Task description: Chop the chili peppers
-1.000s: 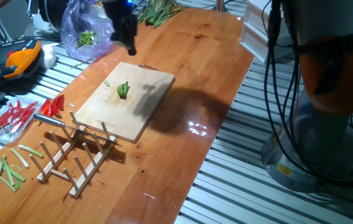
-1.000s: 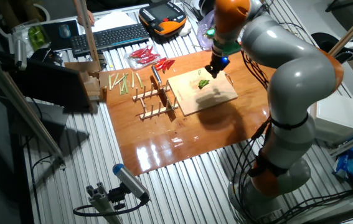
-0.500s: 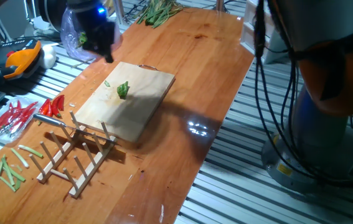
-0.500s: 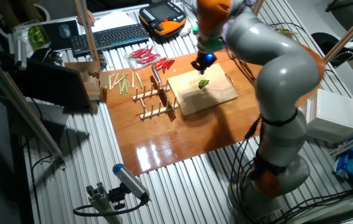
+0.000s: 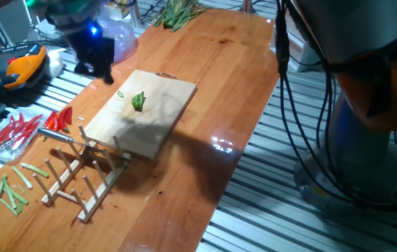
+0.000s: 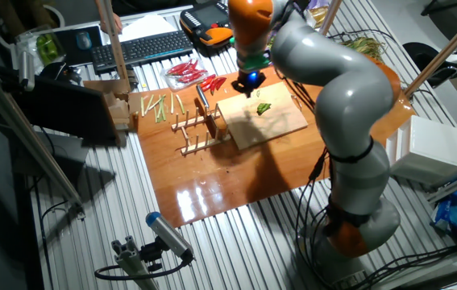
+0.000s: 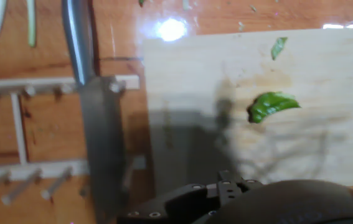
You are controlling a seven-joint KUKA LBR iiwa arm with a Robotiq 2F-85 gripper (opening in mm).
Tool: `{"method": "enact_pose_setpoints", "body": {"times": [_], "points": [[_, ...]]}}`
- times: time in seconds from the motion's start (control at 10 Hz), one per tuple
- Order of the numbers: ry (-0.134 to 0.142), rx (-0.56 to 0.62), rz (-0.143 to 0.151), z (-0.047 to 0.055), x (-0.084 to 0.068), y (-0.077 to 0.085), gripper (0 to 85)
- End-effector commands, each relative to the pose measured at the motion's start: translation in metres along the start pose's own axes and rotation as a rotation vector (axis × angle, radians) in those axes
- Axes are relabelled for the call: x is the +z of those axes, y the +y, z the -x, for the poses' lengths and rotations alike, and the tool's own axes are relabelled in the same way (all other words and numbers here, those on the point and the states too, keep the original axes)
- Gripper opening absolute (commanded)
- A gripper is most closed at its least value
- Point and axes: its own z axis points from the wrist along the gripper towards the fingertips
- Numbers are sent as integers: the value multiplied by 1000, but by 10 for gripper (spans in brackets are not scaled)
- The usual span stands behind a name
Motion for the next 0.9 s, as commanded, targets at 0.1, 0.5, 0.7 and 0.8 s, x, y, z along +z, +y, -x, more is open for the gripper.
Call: {"method": "enact_pose_setpoints", "body": {"times": [0.1,0.5,0.7,0.8], "points": [[-3,17,28,5,10,11,340],[-32,-19,5,14,29,60,340],[-39,-30,2,15,37,80,340],[-44,-21,2,15,41,89,340]]}}
